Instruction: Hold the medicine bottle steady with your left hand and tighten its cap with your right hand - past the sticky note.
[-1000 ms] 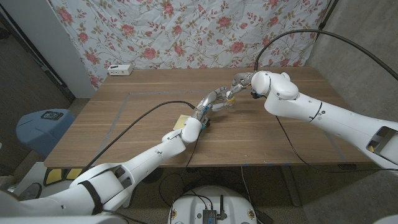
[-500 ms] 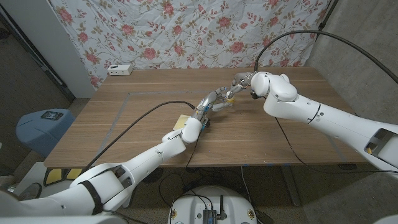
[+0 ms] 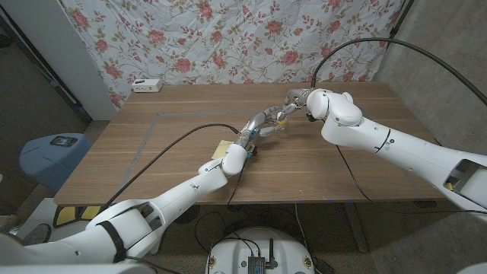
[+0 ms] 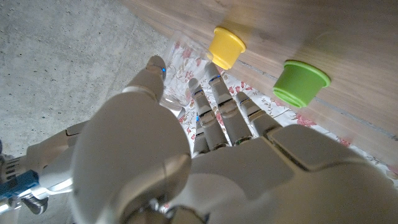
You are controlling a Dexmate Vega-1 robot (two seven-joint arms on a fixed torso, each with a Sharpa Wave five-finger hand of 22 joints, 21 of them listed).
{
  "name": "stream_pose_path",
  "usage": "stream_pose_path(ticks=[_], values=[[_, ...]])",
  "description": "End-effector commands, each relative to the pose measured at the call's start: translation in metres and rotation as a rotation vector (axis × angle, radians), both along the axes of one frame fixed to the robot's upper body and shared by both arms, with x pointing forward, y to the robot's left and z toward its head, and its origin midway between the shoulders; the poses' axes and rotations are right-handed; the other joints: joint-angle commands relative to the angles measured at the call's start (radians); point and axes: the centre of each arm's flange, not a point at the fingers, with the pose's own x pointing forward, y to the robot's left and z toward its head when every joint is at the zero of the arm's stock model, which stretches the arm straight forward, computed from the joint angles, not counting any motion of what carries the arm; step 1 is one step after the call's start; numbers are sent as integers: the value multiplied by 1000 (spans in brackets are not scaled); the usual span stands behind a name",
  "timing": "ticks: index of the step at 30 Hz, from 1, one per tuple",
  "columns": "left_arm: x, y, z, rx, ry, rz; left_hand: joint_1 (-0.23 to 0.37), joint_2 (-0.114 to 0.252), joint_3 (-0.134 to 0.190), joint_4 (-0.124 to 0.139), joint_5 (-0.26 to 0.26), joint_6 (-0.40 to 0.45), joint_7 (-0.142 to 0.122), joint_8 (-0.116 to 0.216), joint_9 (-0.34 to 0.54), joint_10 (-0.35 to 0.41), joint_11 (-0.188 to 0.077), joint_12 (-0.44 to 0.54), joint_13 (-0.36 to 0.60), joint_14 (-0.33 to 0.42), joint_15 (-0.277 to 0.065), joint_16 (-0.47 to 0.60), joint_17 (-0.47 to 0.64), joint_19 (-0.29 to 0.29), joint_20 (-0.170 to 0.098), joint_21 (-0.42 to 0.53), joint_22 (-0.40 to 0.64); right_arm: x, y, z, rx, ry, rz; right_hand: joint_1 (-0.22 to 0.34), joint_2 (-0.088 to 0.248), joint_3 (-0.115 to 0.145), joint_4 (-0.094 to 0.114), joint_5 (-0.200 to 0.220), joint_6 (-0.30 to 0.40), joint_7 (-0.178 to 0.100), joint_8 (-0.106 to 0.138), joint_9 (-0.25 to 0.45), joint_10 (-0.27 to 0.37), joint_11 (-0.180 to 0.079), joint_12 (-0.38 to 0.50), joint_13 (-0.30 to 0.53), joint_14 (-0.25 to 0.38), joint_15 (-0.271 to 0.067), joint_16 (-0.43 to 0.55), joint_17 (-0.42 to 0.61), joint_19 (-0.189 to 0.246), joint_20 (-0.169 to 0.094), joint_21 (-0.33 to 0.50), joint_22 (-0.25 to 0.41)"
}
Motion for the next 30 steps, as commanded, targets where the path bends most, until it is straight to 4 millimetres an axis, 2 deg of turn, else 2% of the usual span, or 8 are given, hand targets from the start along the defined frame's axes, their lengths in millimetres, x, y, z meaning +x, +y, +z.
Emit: stream_pose_path(ticks=[1, 11, 16, 30], values=[[1, 0, 0, -3, 2, 1, 1, 4, 8, 0, 8, 4, -3, -2, 2, 40, -33, 4, 3, 3, -85, 3, 1, -4, -131, 0, 2, 4, 0, -1, 9, -13, -3, 5, 3, 6, 3, -2, 15, -2, 11, 4, 14, 2, 8, -1, 13, -6, 7, 3, 16, -8, 6, 2], [2, 1, 1, -6, 1, 5, 0, 4, 8, 0, 8, 4, -6, -2, 2, 40, -35, 4, 3, 2, -86, 3, 1, -3, -132, 0, 2, 8, 0, -3, 16, -10, -10, -9, 3, -1, 12, -5, 39, 3, 18, 3, 27, 4, 8, -1, 23, -12, 9, 4, 29, -15, 6, 2], [2, 1, 1, -5, 3, 7, 0, 4, 8, 0, 8, 4, -6, -2, 2, 41, -32, 5, 3, 3, -84, 3, 1, -4, -131, 0, 2, 9, 0, -3, 26, -12, -11, -33, 5, -11, 24, -8, 66, 14, 27, 2, 45, 6, 10, -1, 31, -12, 10, 6, 34, -17, 5, 2], [3, -1, 2, -6, 0, 4, 2, 4, 9, -1, 8, 5, -7, -2, 2, 38, -32, 4, 3, 2, -84, 3, 1, -4, -130, 0, 2, 11, -2, -3, 39, -21, -18, -75, 7, -29, 40, -11, 124, 25, 43, -1, 89, 5, 16, -1, 59, -17, 17, 7, 53, -23, 6, 3]])
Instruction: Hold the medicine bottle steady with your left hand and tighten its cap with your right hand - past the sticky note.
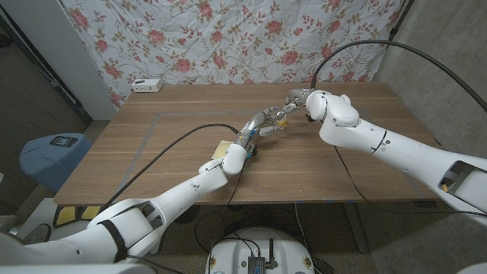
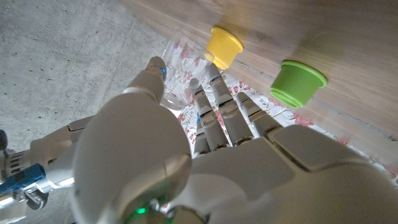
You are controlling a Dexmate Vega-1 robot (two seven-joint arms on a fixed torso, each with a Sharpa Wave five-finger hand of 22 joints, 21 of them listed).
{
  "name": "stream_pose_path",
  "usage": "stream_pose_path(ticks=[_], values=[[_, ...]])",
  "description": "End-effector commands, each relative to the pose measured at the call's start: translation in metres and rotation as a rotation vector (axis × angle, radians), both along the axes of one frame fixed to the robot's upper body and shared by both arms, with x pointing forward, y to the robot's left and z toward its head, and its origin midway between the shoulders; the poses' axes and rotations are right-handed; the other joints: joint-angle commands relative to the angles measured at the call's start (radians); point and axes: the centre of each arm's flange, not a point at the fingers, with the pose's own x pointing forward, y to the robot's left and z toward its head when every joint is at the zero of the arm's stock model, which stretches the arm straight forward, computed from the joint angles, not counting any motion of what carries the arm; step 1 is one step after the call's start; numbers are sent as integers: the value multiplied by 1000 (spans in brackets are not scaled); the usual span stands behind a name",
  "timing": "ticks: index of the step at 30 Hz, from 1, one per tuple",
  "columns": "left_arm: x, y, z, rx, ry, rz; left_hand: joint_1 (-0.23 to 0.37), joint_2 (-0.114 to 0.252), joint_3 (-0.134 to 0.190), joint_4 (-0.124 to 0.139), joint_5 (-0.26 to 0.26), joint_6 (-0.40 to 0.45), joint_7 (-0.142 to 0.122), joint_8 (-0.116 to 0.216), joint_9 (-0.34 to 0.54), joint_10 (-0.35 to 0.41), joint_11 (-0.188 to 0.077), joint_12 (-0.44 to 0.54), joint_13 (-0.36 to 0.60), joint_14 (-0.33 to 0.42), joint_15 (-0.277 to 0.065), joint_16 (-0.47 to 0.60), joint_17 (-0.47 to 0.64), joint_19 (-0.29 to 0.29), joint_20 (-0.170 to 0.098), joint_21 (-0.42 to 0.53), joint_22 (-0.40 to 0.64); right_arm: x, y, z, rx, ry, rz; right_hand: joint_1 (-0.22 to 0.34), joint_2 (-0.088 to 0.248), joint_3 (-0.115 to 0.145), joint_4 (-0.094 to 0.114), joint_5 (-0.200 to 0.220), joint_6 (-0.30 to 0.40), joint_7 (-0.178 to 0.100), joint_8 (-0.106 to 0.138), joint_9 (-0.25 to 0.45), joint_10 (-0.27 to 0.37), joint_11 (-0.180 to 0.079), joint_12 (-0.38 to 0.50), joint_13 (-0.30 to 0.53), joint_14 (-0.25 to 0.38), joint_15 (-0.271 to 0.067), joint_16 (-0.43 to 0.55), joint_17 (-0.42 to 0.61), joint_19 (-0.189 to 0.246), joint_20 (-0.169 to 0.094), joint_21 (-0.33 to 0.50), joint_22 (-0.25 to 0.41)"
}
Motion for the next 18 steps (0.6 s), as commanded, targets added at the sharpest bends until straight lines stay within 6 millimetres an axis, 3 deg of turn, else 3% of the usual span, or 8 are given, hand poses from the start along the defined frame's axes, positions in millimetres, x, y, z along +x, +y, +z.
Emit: stream_pose_path(ticks=[1, 18], values=[[0, -2, 1, 0, -2, -2, 5, 9, 9, -1, 9, 5, -7, -2, 2, 37, -34, 4, 2, 2, -84, 3, 1, -4, -129, 0, 2, 2, -1, -2, 10, -2, -5, -12, 1, -1, 7, -1, 24, -4, 11, 2, 21, 1, 9, -1, 14, -2, 10, 5, 14, -2, 6, 3], [-2, -2, -1, -2, -5, -2, 4, 8, 8, -1, 8, 6, -10, -2, 2, 38, -31, 5, 3, 3, -83, 3, 1, -3, -128, 0, 2, -1, 1, -4, 19, -30, -14, -58, -7, -23, 15, -4, 109, 5, 33, -7, 77, -7, 14, -2, 47, -14, 14, 5, 38, -7, 6, 3]])
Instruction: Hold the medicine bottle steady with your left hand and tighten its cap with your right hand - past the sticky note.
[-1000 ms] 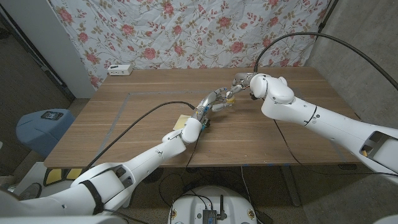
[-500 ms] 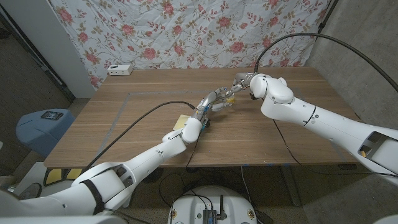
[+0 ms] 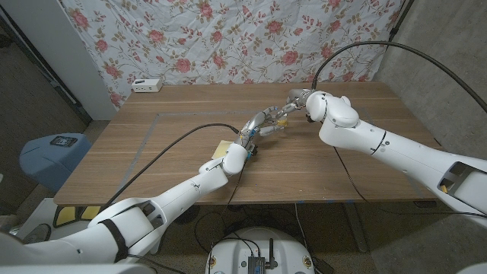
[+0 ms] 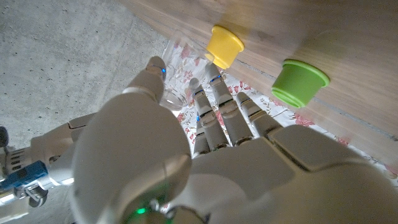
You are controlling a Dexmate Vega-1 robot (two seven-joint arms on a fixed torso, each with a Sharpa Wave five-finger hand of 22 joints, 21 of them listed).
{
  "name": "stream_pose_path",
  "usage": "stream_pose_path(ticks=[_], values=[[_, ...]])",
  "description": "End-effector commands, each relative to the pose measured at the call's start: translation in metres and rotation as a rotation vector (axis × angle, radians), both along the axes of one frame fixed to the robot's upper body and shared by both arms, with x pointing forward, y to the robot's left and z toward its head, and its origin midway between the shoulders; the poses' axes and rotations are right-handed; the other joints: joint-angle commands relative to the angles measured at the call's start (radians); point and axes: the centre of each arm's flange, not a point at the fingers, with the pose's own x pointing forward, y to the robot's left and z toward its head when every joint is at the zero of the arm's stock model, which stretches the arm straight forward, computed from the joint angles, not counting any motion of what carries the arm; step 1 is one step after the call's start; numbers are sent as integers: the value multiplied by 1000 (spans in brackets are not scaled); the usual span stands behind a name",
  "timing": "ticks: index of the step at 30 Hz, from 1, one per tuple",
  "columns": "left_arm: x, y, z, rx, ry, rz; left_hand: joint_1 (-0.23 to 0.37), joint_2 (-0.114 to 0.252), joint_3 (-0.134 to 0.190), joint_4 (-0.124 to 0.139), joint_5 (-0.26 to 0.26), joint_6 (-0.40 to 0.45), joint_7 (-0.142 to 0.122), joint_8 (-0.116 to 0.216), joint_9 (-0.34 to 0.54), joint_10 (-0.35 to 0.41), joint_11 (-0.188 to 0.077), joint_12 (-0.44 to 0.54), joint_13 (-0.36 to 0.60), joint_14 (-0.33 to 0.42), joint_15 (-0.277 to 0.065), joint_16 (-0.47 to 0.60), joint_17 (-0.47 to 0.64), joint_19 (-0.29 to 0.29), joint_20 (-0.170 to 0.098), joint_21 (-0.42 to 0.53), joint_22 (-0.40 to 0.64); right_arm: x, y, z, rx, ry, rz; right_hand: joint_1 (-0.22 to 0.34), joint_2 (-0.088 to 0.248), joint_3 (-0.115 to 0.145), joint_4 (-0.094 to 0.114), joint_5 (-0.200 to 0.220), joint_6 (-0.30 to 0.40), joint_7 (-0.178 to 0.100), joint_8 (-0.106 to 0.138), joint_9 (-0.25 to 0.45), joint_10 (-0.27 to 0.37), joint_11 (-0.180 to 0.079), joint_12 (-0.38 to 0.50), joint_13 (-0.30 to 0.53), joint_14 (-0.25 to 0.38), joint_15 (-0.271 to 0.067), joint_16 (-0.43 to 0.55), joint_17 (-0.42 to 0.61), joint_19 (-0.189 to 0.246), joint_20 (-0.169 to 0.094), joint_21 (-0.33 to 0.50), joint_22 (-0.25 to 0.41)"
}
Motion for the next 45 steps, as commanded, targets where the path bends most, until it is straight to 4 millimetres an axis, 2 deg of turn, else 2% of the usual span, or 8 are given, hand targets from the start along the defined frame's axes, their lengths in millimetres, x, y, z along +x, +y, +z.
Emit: stream_pose_path(ticks=[1, 20, 24, 32, 41, 42, 44, 45], values=[[-3, 0, -1, -1, -2, 0, 7, 10, 8, -1, 9, 1, -6, -1, 2, 38, -31, 4, 3, 2, -84, 3, 1, -3, -129, 0, 2, -2, 3, -3, 3, -20, -6, -11, -1, -7, -1, -3, 56, -26, 11, 0, 26, 2, 7, 4, 18, -4, 7, 5, 17, -2, 7, 3], [-4, 1, -5, -10, -1, 4, 5, 11, 9, 0, 9, 0, -7, -2, 2, 38, -33, 4, 3, 4, -82, 3, 1, -3, -127, 0, 2, -4, 8, -6, 16, -74, -42, -32, -4, -18, -9, -2, 172, -26, 40, -13, 108, -11, 13, 2, 74, -23, 16, 4, 55, -14, 10, 4], [-5, 2, -5, -11, -2, 4, 5, 11, 8, 0, 8, 1, -7, -2, 2, 37, -35, 4, 3, 5, -82, 4, 1, -3, -126, 0, 2, -5, 8, -7, 20, -88, -49, -34, -2, -19, -12, -2, 216, -29, 51, -18, 130, -23, 13, 1, 93, -34, 19, 4, 66, -16, 10, 4], [-7, 2, -6, -13, -3, 5, 4, 12, 9, 0, 9, 1, -7, -2, 2, 37, -33, 4, 3, 6, -82, 4, 1, -3, -126, 0, 2, -7, 7, -9, 32, -102, -60, -34, 1, -19, -16, -1, 255, -24, 60, -23, 162, -37, 14, 0, 110, -41, 20, 4, 77, -21, 10, 5], [-8, 2, -7, -15, -4, 7, 5, 10, 9, -1, 9, 1, -7, -2, 2, 37, -33, 4, 3, 4, -83, 3, 1, -4, -126, 0, 2, -8, 7, -10, 39, -103, -55, -44, -2, -23, -14, -2, 260, -18, 57, -26, 171, -28, 12, 0, 114, -39, 19, 4, 78, -21, 8, 5], [-8, 2, -7, -15, -4, 7, 4, 11, 9, 0, 9, 1, -6, -2, 2, 38, -33, 4, 3, 4, -82, 3, 1, -3, -127, 0, 2, -8, 6, -10, 38, -101, -52, -55, -5, -28, -10, -4, 257, -16, 53, -28, 170, -37, 9, 0, 114, -39, 18, 5, 77, -20, 7, 5], [-9, 2, -7, -17, -5, 7, 4, 11, 9, 0, 9, 0, -7, -2, 2, 37, -32, 4, 3, 5, -82, 4, 1, -4, -125, 0, 2, -9, 6, -10, 35, -92, -46, -74, -9, -36, -4, -5, 246, -15, 45, -30, 169, -24, 5, 0, 114, -37, 16, 6, 75, -18, 5, 5], [-9, 2, -7, -16, -4, 7, 4, 11, 9, 0, 9, 0, -8, -2, 2, 38, -34, 4, 3, 4, -82, 3, 1, -3, -126, 0, 2, -9, 6, -9, 32, -87, -42, -96, -16, -45, 4, -7, 225, -20, 31, -33, 160, -15, -4, 0, 106, -31, 11, 7, 68, -15, 1, 5]])
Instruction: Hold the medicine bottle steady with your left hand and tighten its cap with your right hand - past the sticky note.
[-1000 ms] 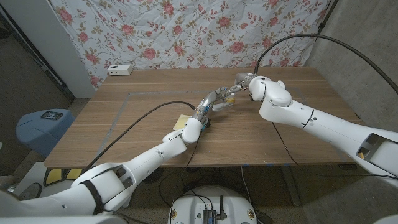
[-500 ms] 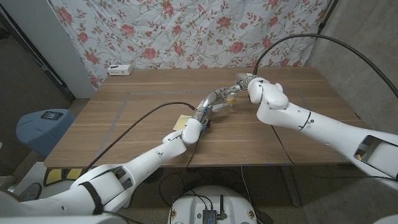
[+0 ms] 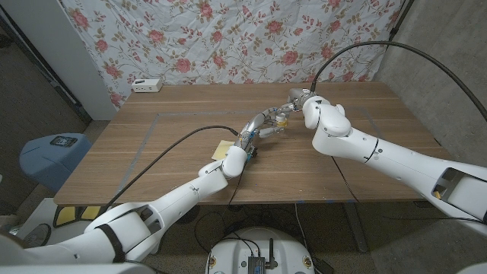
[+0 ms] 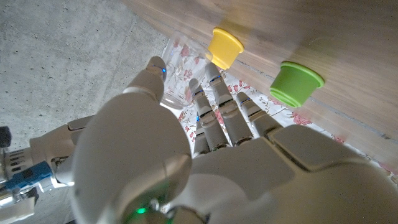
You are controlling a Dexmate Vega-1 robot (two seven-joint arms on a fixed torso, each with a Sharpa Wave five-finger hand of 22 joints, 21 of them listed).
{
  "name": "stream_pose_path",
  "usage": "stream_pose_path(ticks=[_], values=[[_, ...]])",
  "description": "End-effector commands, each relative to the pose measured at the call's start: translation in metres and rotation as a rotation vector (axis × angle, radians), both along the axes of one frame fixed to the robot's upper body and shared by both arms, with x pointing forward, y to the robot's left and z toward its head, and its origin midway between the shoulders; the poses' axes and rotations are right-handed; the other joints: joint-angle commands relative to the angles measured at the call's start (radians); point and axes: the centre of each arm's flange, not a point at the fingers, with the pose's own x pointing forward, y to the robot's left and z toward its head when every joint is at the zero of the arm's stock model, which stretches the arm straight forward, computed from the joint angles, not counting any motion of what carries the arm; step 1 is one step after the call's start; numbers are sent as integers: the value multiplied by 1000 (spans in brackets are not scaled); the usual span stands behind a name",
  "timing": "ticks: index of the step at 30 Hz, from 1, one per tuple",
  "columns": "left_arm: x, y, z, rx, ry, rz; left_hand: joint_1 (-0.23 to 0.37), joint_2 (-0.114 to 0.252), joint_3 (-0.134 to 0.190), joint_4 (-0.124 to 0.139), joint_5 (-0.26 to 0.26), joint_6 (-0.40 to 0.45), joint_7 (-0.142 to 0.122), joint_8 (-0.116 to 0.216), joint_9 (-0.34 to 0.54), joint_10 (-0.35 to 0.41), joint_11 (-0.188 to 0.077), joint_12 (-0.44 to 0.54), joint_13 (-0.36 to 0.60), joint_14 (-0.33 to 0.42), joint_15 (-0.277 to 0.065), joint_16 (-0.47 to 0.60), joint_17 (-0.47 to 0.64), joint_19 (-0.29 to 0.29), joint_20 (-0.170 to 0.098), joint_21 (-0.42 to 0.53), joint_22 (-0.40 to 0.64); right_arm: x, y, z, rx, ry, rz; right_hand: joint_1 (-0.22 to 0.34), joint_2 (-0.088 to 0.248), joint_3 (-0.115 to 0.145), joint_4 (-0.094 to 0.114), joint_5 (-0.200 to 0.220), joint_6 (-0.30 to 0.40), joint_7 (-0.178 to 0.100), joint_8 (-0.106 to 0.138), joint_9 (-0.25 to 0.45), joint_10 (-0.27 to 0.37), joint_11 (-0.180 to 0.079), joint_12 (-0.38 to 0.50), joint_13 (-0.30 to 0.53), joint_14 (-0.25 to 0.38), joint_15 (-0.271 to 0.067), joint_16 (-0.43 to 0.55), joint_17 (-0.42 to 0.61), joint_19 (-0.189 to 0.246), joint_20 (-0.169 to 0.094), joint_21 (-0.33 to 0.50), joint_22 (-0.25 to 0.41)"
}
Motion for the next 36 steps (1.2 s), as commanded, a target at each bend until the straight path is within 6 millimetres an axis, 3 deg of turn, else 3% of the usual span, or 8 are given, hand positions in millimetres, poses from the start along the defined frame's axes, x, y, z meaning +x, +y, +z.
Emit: stream_pose_path(ticks=[1, 7, 18, 27, 36], values=[[-2, 0, -1, -2, -2, 1, 1, 7, 11, 1, 6, 0, -8, -2, 2, 39, -33, 4, 3, 5, -84, 3, 1, -3, -126, 0, 2, -2, -2, -1, 0, 14, 15, -55, -17, -25, 11, -1, -48, 3, -33, -4, -8, 24, -19, 0, -3, 14, -8, 8, -9, 14, -5, 3], [-2, -1, -1, -2, -3, 0, -1, 7, 12, 2, 6, 0, -6, -3, 2, 38, -34, 3, 3, 4, -83, 3, 1, -3, -124, 0, 2, -4, -4, 0, -6, 28, 25, -99, -32, -45, 21, -2, -106, 11, -68, -4, -39, 46, -36, 0, -23, 31, -21, 9, -34, 29, -12, 3], [-2, -3, 0, 7, -6, -6, 0, 6, 11, 0, 6, 0, -6, -2, 2, 37, -33, 4, 3, 4, -84, 4, 1, -4, -125, 0, 2, -9, -9, 1, -20, 44, 18, -148, -40, -64, 30, 1, -212, 28, -117, 12, -96, 57, -51, 2, -63, 59, -38, 9, -70, 47, -16, 2], [-2, -5, 0, 10, -7, -9, 0, 6, 11, 0, 6, 1, -7, -2, 2, 38, -35, 4, 3, 5, -83, 4, 1, -4, -126, 0, 2, -13, -13, 4, -34, 72, 32, -163, -40, -70, 22, 4, -359, 39, -175, 33, -179, 70, -55, 4, -110, 83, -47, 7, -113, 61, -18, 2], [-3, -6, 0, 9, -6, -7, 2, 4, 10, -2, 6, 0, -7, -2, 2, 39, -32, 4, 3, 3, -85, 3, 1, -4, -126, 0, 2, -16, -14, 7, -35, 112, 68, -140, -24, -54, 0, 6, -468, 42, -212, 45, -261, 71, -56, 4, -164, 102, -53, 5, -145, 70, -17, 1]])
